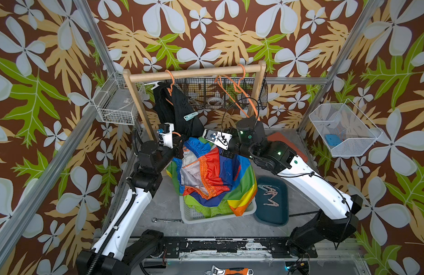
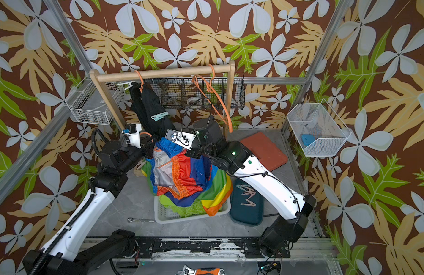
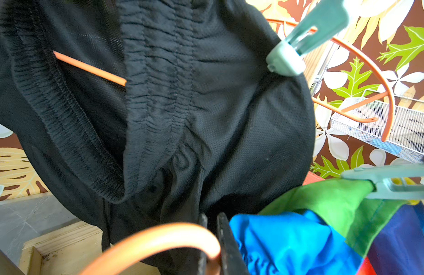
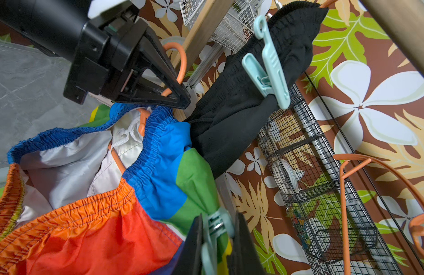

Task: Remove the clothespins securing shorts to the hanger
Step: Remove the clothespin from the hanger.

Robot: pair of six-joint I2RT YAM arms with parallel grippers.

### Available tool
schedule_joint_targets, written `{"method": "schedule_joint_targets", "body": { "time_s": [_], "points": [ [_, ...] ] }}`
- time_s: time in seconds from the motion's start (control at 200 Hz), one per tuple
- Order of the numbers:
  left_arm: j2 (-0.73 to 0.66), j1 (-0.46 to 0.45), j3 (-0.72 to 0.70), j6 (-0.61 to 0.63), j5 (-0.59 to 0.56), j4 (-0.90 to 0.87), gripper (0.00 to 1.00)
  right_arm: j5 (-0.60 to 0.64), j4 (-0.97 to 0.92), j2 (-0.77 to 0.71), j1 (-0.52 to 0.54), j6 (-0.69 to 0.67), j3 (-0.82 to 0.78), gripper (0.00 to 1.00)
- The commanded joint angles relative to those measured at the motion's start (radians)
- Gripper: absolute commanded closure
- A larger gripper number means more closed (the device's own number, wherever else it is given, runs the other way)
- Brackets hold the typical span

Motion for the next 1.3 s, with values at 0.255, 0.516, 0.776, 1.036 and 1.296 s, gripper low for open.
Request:
{"method": "schedule_joint_targets", "body": {
  "time_s": [0.255,0.516,0.776,1.036,1.296],
  "points": [
    [0.001,0.000,0.007,0.004,-0.003,0.034,1.00,-0.060,0.025,0.001,-0.009,0.044,0.013,0.89],
    [0.003,0.000,0.007,0.004,-0.005,0.034,1.00,-0.078,0.030,-0.001,-0.012,0.059,0.019,0.92],
    [0.006,0.000,0.007,0.004,-0.005,0.034,1.00,-0.094,0.041,0.001,-0.017,0.079,0.042,0.94],
    [0.006,0.000,0.006,0.005,-0.008,0.034,1.00,-0.089,0.039,-0.006,-0.017,0.084,0.052,0.95],
    [0.008,0.000,0.008,0.005,-0.009,0.032,1.00,0.008,0.039,-0.137,-0.044,0.128,-0.037,0.95]
  ]
}}
